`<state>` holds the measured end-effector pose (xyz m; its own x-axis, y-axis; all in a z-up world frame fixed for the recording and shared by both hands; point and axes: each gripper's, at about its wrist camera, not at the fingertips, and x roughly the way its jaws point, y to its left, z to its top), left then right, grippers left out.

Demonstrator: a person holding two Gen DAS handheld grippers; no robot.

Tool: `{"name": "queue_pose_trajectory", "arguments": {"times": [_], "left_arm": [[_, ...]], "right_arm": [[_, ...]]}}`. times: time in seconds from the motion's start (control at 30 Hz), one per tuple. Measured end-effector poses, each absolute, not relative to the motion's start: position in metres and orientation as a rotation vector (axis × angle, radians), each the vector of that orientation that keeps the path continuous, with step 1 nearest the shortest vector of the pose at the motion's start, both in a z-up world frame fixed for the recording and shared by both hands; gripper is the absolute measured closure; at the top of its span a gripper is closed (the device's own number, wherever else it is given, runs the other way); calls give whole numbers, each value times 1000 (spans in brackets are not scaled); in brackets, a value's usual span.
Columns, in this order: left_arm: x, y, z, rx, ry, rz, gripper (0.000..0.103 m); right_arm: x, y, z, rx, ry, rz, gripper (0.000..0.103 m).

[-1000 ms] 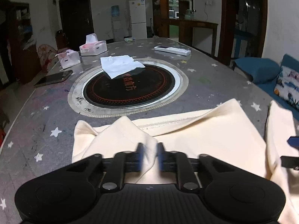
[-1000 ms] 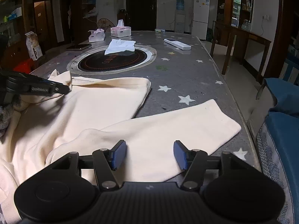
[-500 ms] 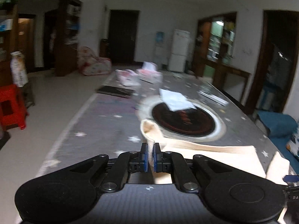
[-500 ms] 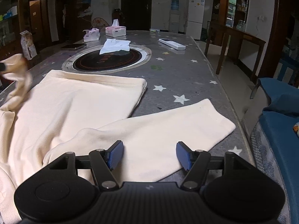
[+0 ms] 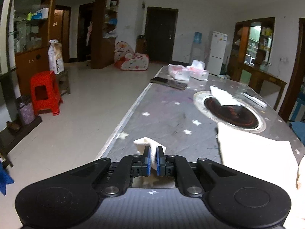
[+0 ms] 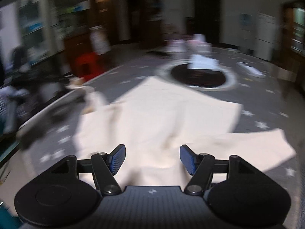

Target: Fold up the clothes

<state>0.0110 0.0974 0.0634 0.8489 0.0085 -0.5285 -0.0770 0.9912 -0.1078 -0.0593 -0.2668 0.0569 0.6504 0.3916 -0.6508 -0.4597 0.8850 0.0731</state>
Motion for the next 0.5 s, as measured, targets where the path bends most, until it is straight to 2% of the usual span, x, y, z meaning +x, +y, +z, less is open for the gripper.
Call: {"name": "queue_pose_trajectory", "arguments": {"times": [0.17,0.33,0.37,0.43,0.5], "left_arm": [[7,104,65,-147,546,49,98],[12,108,72,-131,532,37,98],[14,108,74,-126,528,34,98],[17,111,78,-121,520,31,98],[19,115,82,-115,505,29,98]], "right_arm": [[-75,-215,48,-226,725,669,39],[-80,-177,30,-310,738,713,51],[-81,-171,26,-324,741,717,55],[-81,-165,22,-336,749,703,81],[-82,-165,20,-335,752,707,94]]}}
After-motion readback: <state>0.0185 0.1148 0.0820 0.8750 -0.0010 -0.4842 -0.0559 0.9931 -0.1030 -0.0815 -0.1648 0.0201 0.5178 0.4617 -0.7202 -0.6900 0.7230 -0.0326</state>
